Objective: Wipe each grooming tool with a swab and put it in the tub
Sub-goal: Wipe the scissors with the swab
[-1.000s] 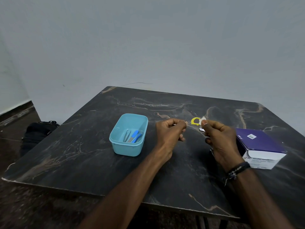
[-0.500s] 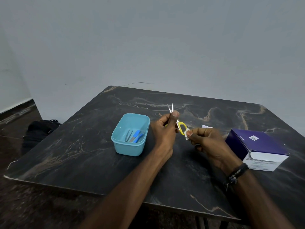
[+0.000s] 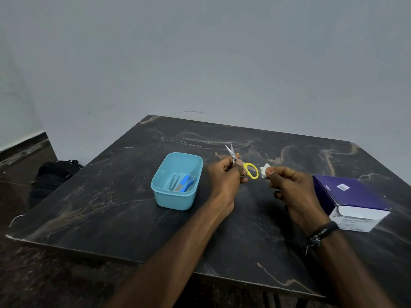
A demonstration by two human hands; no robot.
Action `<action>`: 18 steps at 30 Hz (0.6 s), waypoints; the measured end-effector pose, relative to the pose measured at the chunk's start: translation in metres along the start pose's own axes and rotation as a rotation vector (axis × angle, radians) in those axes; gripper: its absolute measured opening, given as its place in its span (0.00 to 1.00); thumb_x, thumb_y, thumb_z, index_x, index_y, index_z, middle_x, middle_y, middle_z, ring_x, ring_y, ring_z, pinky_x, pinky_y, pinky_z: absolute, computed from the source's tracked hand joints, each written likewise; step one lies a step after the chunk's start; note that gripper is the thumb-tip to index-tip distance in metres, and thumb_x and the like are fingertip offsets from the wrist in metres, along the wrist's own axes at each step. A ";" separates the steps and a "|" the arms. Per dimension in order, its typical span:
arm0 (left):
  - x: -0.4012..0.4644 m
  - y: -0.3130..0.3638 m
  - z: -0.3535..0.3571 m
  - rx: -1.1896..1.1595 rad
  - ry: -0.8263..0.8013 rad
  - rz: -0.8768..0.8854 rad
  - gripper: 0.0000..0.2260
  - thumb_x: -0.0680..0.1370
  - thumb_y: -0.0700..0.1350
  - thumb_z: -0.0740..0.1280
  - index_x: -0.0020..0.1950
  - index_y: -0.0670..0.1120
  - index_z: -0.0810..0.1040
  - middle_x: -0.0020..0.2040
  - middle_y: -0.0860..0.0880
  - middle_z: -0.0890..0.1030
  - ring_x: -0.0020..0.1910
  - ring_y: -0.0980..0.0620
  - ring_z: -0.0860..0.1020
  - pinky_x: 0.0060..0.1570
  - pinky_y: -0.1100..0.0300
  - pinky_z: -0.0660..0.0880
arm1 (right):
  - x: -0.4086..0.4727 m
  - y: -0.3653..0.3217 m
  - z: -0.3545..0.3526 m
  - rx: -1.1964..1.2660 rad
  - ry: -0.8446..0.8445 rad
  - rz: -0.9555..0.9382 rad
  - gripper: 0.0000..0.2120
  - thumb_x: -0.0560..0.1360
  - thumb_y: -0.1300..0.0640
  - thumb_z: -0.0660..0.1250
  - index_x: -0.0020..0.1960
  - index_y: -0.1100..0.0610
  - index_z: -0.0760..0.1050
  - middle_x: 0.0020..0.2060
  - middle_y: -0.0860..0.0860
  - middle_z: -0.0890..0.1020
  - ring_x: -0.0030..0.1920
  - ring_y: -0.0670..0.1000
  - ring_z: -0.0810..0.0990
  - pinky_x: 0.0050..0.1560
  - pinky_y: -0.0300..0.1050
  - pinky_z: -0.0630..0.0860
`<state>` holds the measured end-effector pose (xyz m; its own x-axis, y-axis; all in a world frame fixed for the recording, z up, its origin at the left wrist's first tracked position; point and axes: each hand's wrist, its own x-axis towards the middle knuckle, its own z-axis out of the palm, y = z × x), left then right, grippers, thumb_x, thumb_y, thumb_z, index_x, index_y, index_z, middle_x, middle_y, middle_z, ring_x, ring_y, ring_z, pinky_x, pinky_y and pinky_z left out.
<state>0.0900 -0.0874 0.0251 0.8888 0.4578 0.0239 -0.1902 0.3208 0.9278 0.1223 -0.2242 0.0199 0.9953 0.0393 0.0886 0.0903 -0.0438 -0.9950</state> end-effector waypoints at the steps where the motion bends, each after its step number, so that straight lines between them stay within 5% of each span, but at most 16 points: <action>1: 0.000 -0.001 0.001 0.004 -0.005 -0.004 0.07 0.78 0.35 0.65 0.51 0.43 0.80 0.33 0.47 0.76 0.31 0.56 0.73 0.32 0.63 0.78 | 0.000 0.001 0.000 -0.011 -0.006 0.003 0.04 0.75 0.58 0.69 0.46 0.56 0.82 0.40 0.52 0.82 0.39 0.48 0.74 0.35 0.41 0.68; 4: 0.000 -0.002 0.001 0.016 -0.006 -0.005 0.08 0.78 0.35 0.65 0.54 0.42 0.80 0.32 0.47 0.76 0.29 0.57 0.73 0.32 0.63 0.77 | 0.000 0.001 0.000 -0.025 -0.026 0.018 0.06 0.75 0.57 0.70 0.50 0.57 0.83 0.41 0.52 0.83 0.40 0.48 0.75 0.36 0.42 0.69; 14: -0.001 -0.003 0.000 0.083 -0.043 0.052 0.14 0.79 0.35 0.64 0.40 0.53 0.77 0.34 0.48 0.77 0.31 0.56 0.73 0.33 0.64 0.76 | -0.004 -0.003 0.003 -0.062 -0.116 0.063 0.06 0.74 0.58 0.71 0.47 0.60 0.83 0.39 0.54 0.83 0.38 0.48 0.75 0.32 0.39 0.69; 18: -0.001 -0.003 0.000 0.079 -0.022 0.073 0.12 0.78 0.33 0.65 0.44 0.50 0.79 0.36 0.52 0.81 0.33 0.56 0.78 0.35 0.63 0.79 | -0.009 -0.005 0.006 -0.123 -0.199 0.051 0.05 0.74 0.61 0.70 0.44 0.61 0.83 0.38 0.56 0.83 0.35 0.46 0.74 0.32 0.38 0.67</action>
<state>0.0900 -0.0886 0.0227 0.8829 0.4588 0.0996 -0.2217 0.2205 0.9499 0.1128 -0.2185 0.0236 0.9733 0.2292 0.0151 0.0556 -0.1712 -0.9837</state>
